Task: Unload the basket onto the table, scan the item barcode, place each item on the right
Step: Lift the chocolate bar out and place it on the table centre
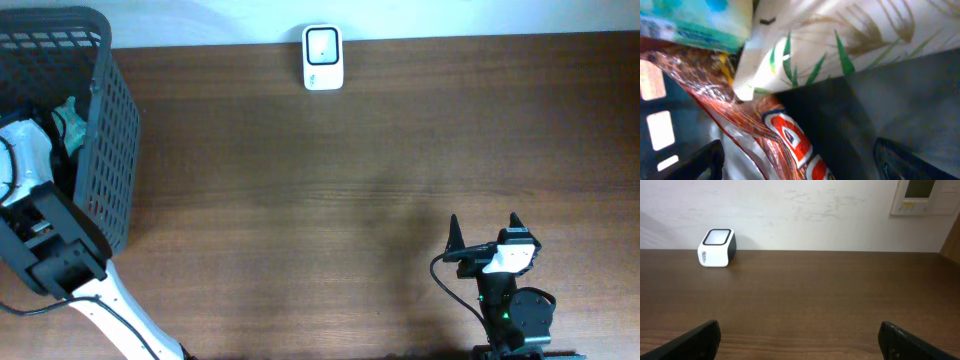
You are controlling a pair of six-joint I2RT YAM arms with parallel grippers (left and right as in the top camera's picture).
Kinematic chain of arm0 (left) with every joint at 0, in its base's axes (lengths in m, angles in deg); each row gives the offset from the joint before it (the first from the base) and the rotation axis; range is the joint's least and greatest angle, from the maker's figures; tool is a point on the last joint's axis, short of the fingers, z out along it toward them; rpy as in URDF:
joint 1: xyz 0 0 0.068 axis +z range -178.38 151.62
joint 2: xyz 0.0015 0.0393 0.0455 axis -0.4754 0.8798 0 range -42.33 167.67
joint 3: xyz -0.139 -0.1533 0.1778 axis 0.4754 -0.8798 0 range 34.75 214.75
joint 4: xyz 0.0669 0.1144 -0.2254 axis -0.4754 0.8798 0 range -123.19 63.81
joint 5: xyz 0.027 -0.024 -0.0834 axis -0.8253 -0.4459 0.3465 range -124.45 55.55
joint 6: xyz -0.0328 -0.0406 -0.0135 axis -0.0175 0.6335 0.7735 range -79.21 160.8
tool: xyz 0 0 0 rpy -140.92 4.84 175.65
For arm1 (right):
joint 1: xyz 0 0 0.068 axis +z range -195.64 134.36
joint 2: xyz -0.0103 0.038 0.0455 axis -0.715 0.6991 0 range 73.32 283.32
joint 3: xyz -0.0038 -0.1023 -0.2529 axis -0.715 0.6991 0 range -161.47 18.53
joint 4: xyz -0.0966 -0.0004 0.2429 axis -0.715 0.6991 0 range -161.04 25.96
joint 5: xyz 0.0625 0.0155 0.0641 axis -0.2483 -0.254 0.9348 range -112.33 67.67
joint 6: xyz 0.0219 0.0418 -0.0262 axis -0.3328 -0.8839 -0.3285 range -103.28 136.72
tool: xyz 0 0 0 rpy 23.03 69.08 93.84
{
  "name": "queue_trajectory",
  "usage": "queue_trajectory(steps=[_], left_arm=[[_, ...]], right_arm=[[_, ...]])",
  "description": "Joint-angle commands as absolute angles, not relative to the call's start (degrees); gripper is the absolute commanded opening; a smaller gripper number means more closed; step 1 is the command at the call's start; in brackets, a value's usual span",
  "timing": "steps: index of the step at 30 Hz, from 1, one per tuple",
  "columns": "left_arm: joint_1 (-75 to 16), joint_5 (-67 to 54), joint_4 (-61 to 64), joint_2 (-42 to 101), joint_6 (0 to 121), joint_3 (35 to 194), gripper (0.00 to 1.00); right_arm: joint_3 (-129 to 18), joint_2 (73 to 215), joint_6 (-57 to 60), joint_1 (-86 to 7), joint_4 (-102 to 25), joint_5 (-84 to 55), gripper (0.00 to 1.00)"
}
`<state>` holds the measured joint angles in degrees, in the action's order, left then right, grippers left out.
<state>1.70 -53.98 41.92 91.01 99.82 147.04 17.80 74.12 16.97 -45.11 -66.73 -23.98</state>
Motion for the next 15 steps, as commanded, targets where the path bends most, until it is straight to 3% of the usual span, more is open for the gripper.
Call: queue_trajectory(steps=[1, 4, 5, 6, 9, 10, 15], left_arm=[[1.5, -47.5, 41.3, 93.0, 99.4, 145.3, 0.91], [1.5, -47.6, 39.4, 93.0, 99.4, 142.4, 0.88], [1.5, -47.5, 39.2, 93.0, 99.5, 141.5, 0.77], [1.5, -48.4, 38.6, 93.0, 99.4, 140.6, 0.54], [1.5, -51.0, 38.8, 93.0, 98.5, 140.6, 0.05], [1.5, -51.0, 38.9, 93.0, 97.4, 141.2, 0.00], [1.5, -50.7, 49.2, 92.7, 96.0, 157.6, 0.00]], right_arm=[[18.2, 73.7, 17.3, -45.3, -66.5, -24.3, 0.99], [18.2, 73.7, 17.3, -45.3, -66.5, -24.3, 0.99], [18.2, 73.7, 17.3, -45.3, -66.5, -24.3, 0.99], [18.2, 73.7, 17.3, -45.3, -66.5, -24.3, 0.99], [18.2, 73.7, 17.3, -45.3, -66.5, -24.3, 0.99], [18.2, 73.7, 17.3, -45.3, -66.5, -24.3, 0.98], [18.2, 73.7, 17.3, -45.3, -66.5, -24.3, 0.99]])
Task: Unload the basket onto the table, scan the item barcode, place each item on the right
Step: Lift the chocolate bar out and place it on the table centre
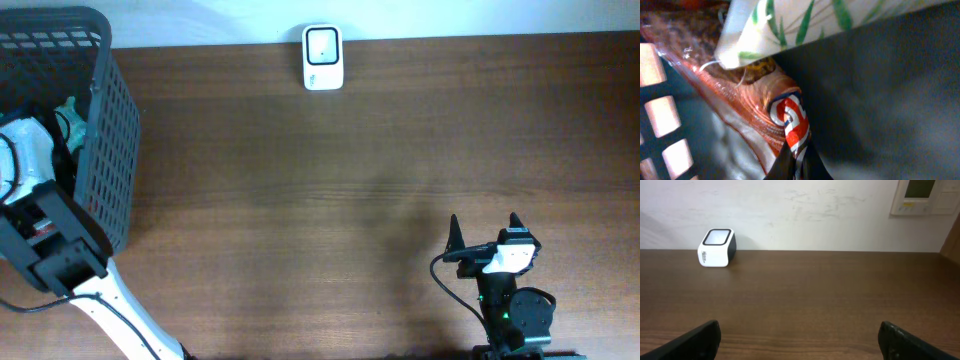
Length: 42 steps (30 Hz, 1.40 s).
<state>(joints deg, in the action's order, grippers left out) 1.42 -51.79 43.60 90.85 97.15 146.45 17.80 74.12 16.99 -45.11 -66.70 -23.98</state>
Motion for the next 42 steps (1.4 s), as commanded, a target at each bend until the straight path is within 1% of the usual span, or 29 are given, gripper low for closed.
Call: queue_trajectory(steps=[1, 5, 12, 17, 18, 20, 22, 24, 26, 29, 32, 35, 37, 39, 42], left_arm=[[1.3, -49.8, 54.3, 92.6, 96.0, 166.8, 0.00], [1.2, -43.0, 61.8, 92.5, 96.0, 187.5, 0.00], [0.9, -28.7, 62.9, 92.4, 96.0, 214.9, 0.00], [-0.3, -18.0, 54.2, 84.7, 95.9, 214.6, 0.00], [-0.9, -15.5, 51.5, 83.0, 93.7, 214.6, 0.00], [-2.3, -10.7, 46.4, 80.4, 87.5, 214.6, 0.00], [-4.9, -3.8, 41.5, 77.7, 76.9, 214.6, 0.00], [-8.1, 0.6, 42.0, 75.6, 68.2, 214.6, 0.00], [-11.6, 2.5, 43.3, 74.6, 64.2, 214.6, 0.00], [-18.2, 2.9, 45.6, 74.5, 61.6, 214.2, 0.00], [-25.8, 2.0, 48.8, 74.6, 53.1, 211.6, 0.00], [-33.7, -6.5, 54.3, 74.8, 48.7, 206.3, 0.00], [-40.1, -7.1, 55.6, 75.0, 42.5, 198.7, 0.00], [-44.5, -8.2, 54.9, 75.0, 38.9, 190.9, 0.00], [-50.7, -13.3, 49.1, 75.0, 39.1, 175.9, 0.00]], right_arm=[[18.2, 73.7, 17.3, -45.3, -66.5, -24.3, 0.99], [18.2, 73.7, 17.3, -45.3, -66.5, -24.3, 0.99], [18.2, 73.7, 17.3, -45.3, -66.5, -24.3, 0.99], [18.2, 73.7, 17.3, -45.3, -66.5, -24.3, 0.99], [18.2, 73.7, 17.3, -45.3, -66.5, -24.3, 0.99], [18.2, 73.7, 17.3, -45.3, -66.5, -24.3, 0.99], [18.2, 73.7, 17.3, -45.3, -66.5, -24.3, 0.99], [18.2, 73.7, 17.3, -45.3, -66.5, -24.3, 0.99], [18.2, 73.7, 17.3, -45.3, -66.5, -24.3, 0.99], [18.2, 73.7, 17.3, -45.3, -66.5, -24.3, 0.99], [18.2, 73.7, 17.3, -45.3, -66.5, -24.3, 0.99], [18.2, 73.7, 17.3, -45.3, -66.5, -24.3, 0.98], [18.2, 73.7, 17.3, -45.3, -66.5, -24.3, 0.98], [18.2, 73.7, 17.3, -45.3, -66.5, -24.3, 0.99], [18.2, 73.7, 17.3, -45.3, -66.5, -24.3, 0.98]])
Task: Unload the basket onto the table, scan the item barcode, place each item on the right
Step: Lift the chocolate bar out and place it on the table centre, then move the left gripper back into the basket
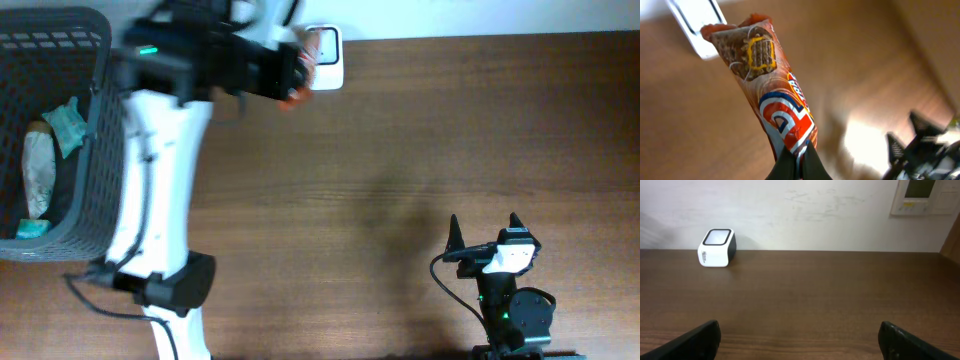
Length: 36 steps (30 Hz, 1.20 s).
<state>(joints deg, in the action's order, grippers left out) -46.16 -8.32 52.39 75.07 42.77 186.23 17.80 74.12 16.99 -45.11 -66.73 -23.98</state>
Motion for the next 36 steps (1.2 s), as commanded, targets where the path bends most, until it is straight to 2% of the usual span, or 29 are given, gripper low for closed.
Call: queue_trajectory(steps=[1, 4, 9, 10, 12, 15, 18, 19, 23, 24, 25, 27, 30, 33, 34, 35, 36], left_arm=[[-53.3, -13.3, 44.1, 75.0, 39.1, 167.5, 0.00], [-56.4, -14.9, 34.4, 75.0, 41.2, 154.7, 0.00], [-58.7, -33.4, 21.3, 75.0, 61.9, 139.4, 0.00], [-58.7, -34.1, 20.4, 75.0, 64.1, 138.1, 0.01], [-58.7, -34.2, 16.2, 75.0, 68.3, 133.7, 0.08], [-59.1, -34.0, 11.0, 75.0, 68.4, 128.8, 0.05], [-60.2, -34.0, 10.8, 75.0, 67.6, 127.8, 0.18], [-60.3, -34.0, 11.2, 74.6, 65.1, 128.7, 0.25], [-57.5, -35.6, 15.6, 70.2, 58.9, 138.8, 0.46], [-55.1, -37.8, 16.4, 67.8, 58.9, 144.2, 0.68], [-53.6, -39.1, 16.5, 66.5, 58.9, 147.2, 0.79], [-48.4, -43.6, 16.5, 63.4, 58.9, 153.6, 0.86], [-37.3, -50.4, 16.4, 60.3, 58.9, 160.0, 0.87], [-23.7, -51.4, 16.4, 59.3, 58.9, 160.8, 0.87], [-20.4, -51.4, 16.5, 59.4, 58.3, 160.7, 0.79], [-17.2, -51.4, 16.6, 59.9, 55.2, 160.5, 0.66], [-14.3, -51.4, 17.2, 60.8, 49.8, 160.4, 0.69]], right_arm=[[18.2, 73.7, 17.3, -45.3, -66.5, -24.3, 0.99], [18.2, 73.7, 17.3, -45.3, -66.5, -24.3, 0.99], [18.2, 73.7, 17.3, -45.3, -66.5, -24.3, 0.99], [18.2, 73.7, 17.3, -45.3, -66.5, -24.3, 0.99], [18.2, 73.7, 17.3, -45.3, -66.5, -24.3, 0.99], [18.2, 73.7, 17.3, -45.3, -66.5, -24.3, 0.99], [18.2, 73.7, 17.3, -45.3, -66.5, -24.3, 0.99], [18.2, 73.7, 17.3, -45.3, -66.5, -24.3, 0.99], [18.2, 73.7, 17.3, -45.3, -66.5, -24.3, 0.99], [18.2, 73.7, 17.3, -45.3, -66.5, -24.3, 0.99], [18.2, 73.7, 17.3, -45.3, -66.5, -24.3, 0.99], [18.2, 73.7, 17.3, -45.3, -66.5, -24.3, 0.99], [18.2, 73.7, 17.3, -45.3, -66.5, -24.3, 0.99], [18.2, 73.7, 17.3, -45.3, -66.5, -24.3, 0.99], [18.2, 73.7, 17.3, -45.3, -66.5, -24.3, 0.99], [18.2, 73.7, 17.3, -45.3, -66.5, -24.3, 0.99], [18.2, 73.7, 17.3, -45.3, -66.5, -24.3, 0.99]])
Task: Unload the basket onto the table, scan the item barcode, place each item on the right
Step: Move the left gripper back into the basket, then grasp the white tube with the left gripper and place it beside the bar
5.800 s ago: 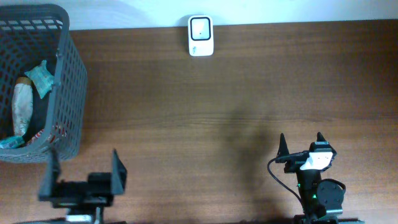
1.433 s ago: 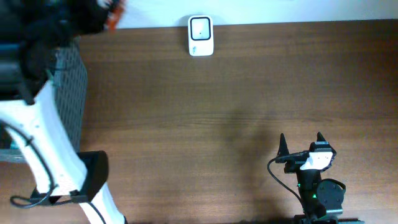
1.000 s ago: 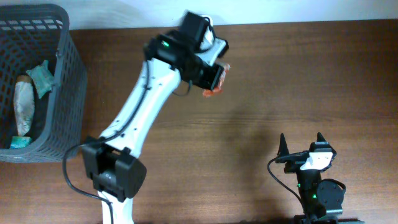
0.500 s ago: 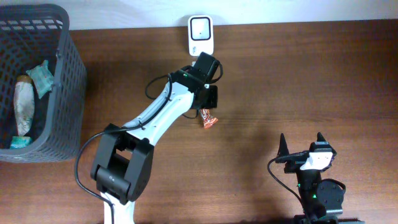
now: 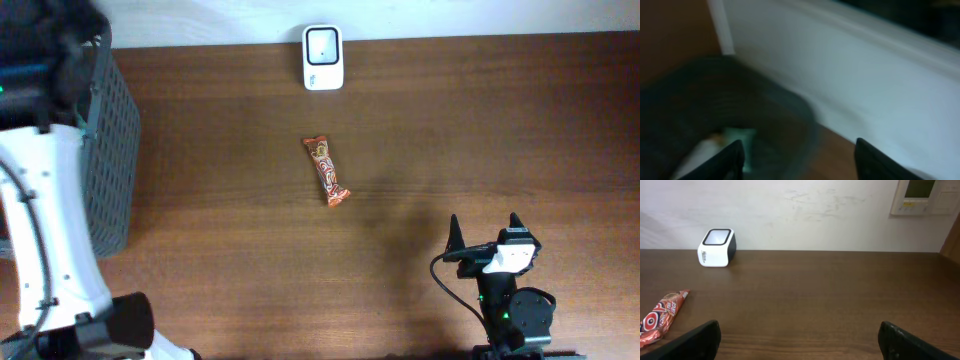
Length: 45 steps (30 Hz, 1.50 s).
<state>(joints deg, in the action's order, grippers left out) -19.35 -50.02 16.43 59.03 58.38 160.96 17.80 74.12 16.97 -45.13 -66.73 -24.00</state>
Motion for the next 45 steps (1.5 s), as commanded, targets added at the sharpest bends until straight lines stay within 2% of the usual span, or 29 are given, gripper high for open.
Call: queue_trajectory(steps=[1, 3, 5, 9, 15, 17, 19, 30, 32, 34, 35, 40, 43, 44, 45], left_arm=[[-12.3, -51.4, 19.1, 62.2, 43.2, 160.4, 0.76], [-10.5, -53.5, 21.6, 64.8, 40.1, 160.4, 0.82], [-10.0, -54.5, 22.4, 67.6, 41.1, 160.4, 0.82], [-10.0, -67.6, 25.2, 74.1, 41.2, 160.4, 0.82], [-6.5, -68.4, 31.6, 83.9, 41.2, 160.4, 0.82], [-4.5, -68.3, 33.8, 86.5, 41.2, 160.4, 0.76], [-2.5, -68.3, 34.8, 88.9, 41.2, 160.3, 0.77], [-1.1, -73.1, 27.7, 90.1, 39.0, 145.8, 0.77], [-1.0, -71.6, 25.6, 90.2, 38.8, 144.1, 0.73], [-0.9, -67.8, 24.7, 90.6, 37.2, 143.5, 0.64], [-0.9, -66.9, 24.3, 91.5, 37.3, 143.5, 0.51], [0.5, -67.2, 22.2, 92.6, 37.3, 143.6, 0.58], [2.2, -67.2, 21.0, 92.6, 37.5, 143.6, 0.58], [2.9, -67.2, 20.6, 92.7, 37.5, 143.6, 0.55], [3.2, -66.6, 20.4, 92.7, 37.5, 143.6, 0.45]], right_arm=[[18.2, 73.7, 17.3, -45.3, -66.5, -24.3, 0.99], [18.2, 73.7, 17.3, -45.3, -66.5, -24.3, 0.99], [18.2, 73.7, 17.3, -45.3, -66.5, -24.3, 0.99], [18.2, 73.7, 17.3, -45.3, -66.5, -24.3, 0.99], [18.2, 73.7, 17.3, -45.3, -66.5, -24.3, 0.99], [18.2, 73.7, 17.3, -45.3, -66.5, -24.3, 0.99], [18.2, 73.7, 17.3, -45.3, -66.5, -24.3, 0.99], [18.2, 73.7, 17.3, -45.3, -66.5, -24.3, 0.99], [18.2, 73.7, 17.3, -45.3, -66.5, -24.3, 0.99], [18.2, 73.7, 17.3, -45.3, -66.5, -24.3, 0.99], [18.2, 73.7, 17.3, -45.3, -66.5, -24.3, 0.99], [18.2, 73.7, 17.3, -45.3, -66.5, -24.3, 0.99], [18.2, 73.7, 17.3, -45.3, -66.5, -24.3, 0.99], [18.2, 73.7, 17.3, -45.3, -66.5, -24.3, 0.99], [18.2, 73.7, 17.3, -45.3, -66.5, -24.3, 0.99]])
